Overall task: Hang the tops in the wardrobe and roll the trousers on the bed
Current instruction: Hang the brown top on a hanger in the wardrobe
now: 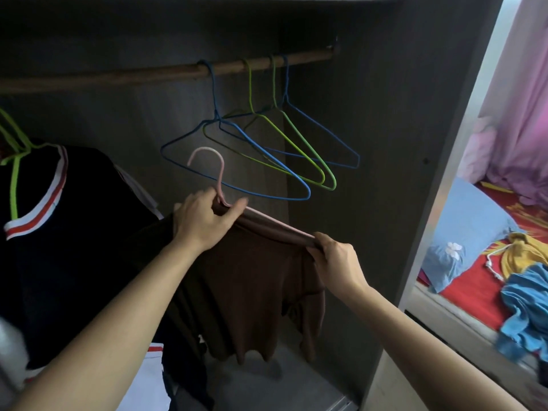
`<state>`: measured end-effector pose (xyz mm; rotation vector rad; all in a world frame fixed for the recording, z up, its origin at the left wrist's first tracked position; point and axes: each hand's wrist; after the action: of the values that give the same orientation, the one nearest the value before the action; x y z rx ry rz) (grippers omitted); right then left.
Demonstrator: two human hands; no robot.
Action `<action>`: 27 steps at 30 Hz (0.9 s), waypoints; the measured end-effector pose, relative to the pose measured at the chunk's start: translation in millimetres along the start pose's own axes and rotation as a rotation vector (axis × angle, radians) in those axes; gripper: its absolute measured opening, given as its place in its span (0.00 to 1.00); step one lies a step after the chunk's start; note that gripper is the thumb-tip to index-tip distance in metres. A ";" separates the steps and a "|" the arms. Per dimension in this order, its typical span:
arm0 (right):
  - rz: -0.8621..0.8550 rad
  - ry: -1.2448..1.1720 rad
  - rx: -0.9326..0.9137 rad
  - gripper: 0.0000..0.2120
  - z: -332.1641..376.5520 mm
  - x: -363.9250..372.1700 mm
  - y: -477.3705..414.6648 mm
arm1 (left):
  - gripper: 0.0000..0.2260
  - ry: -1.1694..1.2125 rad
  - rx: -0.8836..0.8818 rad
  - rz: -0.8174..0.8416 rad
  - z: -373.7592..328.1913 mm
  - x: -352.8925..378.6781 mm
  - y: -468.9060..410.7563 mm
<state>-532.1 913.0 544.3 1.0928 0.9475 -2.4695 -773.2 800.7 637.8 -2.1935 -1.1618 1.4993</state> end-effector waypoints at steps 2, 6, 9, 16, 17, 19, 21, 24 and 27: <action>-0.012 0.008 -0.063 0.20 -3.2 -0.6 2.3 | 0.29 -0.033 -0.071 -0.086 -7.6 4.8 0.8; 0.120 0.176 -0.318 0.33 -14.2 -0.8 10.1 | 0.20 -0.047 -0.136 -0.179 -5.1 7.5 -6.9; 0.049 0.325 -0.370 0.22 -41.4 -9.5 16.5 | 0.18 -0.034 -0.144 -0.238 18.4 -2.7 -13.2; -0.030 0.526 -0.355 0.03 -67.9 -17.0 12.8 | 0.11 0.045 -0.074 -0.125 25.0 7.0 -12.1; -0.034 0.534 -0.340 0.04 -66.0 -17.5 11.7 | 0.12 0.040 -0.059 -0.120 24.0 9.0 -11.3; -0.049 0.508 -0.324 0.06 -55.2 -19.6 9.4 | 0.14 0.016 -0.011 -0.098 20.7 14.8 -7.4; -0.059 0.446 -0.349 0.07 -36.3 -21.6 4.7 | 0.20 -0.004 0.057 -0.023 12.2 23.2 -1.9; 0.019 0.235 -0.353 0.12 -3.1 -24.1 -7.2 | 0.26 0.094 0.090 0.113 -3.6 30.7 4.0; 0.109 0.104 -0.382 0.16 19.3 -24.2 -19.2 | 0.23 0.357 0.071 0.219 -11.7 31.7 7.6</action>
<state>-535.7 914.3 580.5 1.1111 1.2876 -2.0479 -754.5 821.3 617.1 -2.4700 -0.7650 1.1313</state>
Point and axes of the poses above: each hand's wrist, its own y-axis away from the middle knuckle, its own x-axis out of the palm, z = x × y, and after that the axes turned 9 degrees about y, right-handed
